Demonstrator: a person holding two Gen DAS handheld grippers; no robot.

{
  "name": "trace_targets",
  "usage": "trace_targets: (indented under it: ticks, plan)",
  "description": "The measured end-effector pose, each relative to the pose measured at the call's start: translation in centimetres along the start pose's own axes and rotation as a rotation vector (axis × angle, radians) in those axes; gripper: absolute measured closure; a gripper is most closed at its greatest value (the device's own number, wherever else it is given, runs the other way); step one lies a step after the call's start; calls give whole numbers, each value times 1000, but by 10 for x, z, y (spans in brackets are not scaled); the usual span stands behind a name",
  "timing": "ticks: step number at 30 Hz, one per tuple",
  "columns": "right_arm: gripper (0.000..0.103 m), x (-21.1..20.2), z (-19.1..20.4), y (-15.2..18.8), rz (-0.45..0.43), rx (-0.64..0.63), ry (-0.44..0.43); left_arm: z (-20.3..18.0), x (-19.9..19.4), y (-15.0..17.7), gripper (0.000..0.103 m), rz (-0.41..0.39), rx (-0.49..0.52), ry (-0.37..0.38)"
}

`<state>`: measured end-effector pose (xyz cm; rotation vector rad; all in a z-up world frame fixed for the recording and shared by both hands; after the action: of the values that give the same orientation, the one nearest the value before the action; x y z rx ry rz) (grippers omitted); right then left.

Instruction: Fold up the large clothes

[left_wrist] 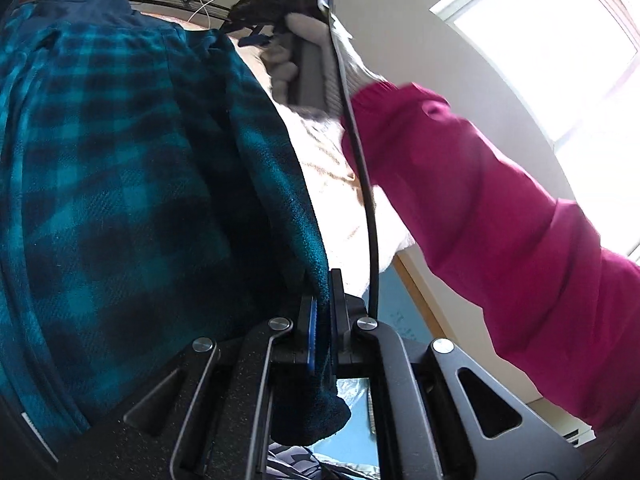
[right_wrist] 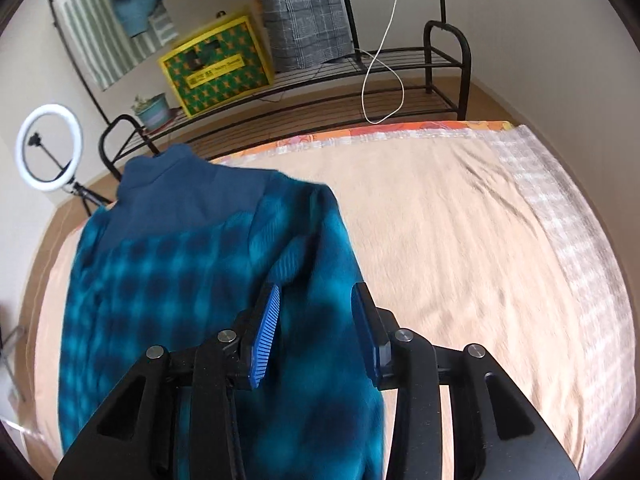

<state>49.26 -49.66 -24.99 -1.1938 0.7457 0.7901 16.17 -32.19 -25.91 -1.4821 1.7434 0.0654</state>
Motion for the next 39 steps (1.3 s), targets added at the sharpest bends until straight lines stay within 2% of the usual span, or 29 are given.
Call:
trace_targets:
  ticks: [3,6,7,8,9,11,14,17,20,23,25,27,30,32,34,37,39]
  plan:
    - [67,19,-5,-7,35,-10,90,2,1,1,101,6,2,-7]
    - [67,30,-20,-10,60,36,135,4,2,5,101,12,2,-21]
    - [73,32,-25,-11,64,61,131,6,4,7,102,19,-5,-20]
    - [99,32,-27,-11,68,80,104,7,3,8,101,23,-8,-22]
    - [99,31,-26,-11,74,91,71,7,5,9,102,26,-11,-23]
    - [99,20,-19,-16,55,50,79,10,6,11,102,26,-17,-22]
    - [100,0,-7,-30,28,-37,170,15,10,16,102,23,-34,-16]
    - [100,-27,19,-49,-24,-132,220,19,16,13,102,18,-63,-7]
    - [100,-36,60,-58,-44,-213,195,26,14,15,102,6,-99,-9]
    - [100,-15,105,-58,-40,-297,203,34,11,20,102,-2,-152,3]
    - [100,4,122,-53,-32,-319,201,44,10,23,102,-8,-174,-25]
    - [99,36,143,-41,22,-322,154,49,10,28,102,-4,-192,-39]
    - [90,73,154,-17,114,-304,129,59,14,34,101,9,-199,-71]
    - [89,75,155,-11,128,-286,98,63,16,36,101,14,-194,-97]
    - [87,62,151,-13,119,-262,78,63,17,36,101,20,-195,-94]
    - [75,5,140,-26,32,-256,9,64,15,36,101,32,-196,-95]
    - [74,-35,127,-31,-14,-226,-42,65,13,36,101,41,-201,-92]
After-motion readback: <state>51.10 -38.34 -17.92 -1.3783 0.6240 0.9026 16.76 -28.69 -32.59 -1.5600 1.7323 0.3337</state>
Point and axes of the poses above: each gripper's, at about its wrist camera, not at the fingertips, and x roughly the way its jaws point, z to its left, y to its underside, the point moved 9 cm from there along x, roughly the way its jaws point, and after that the axes turned 4 degrees about z, right-handed, at the moved point
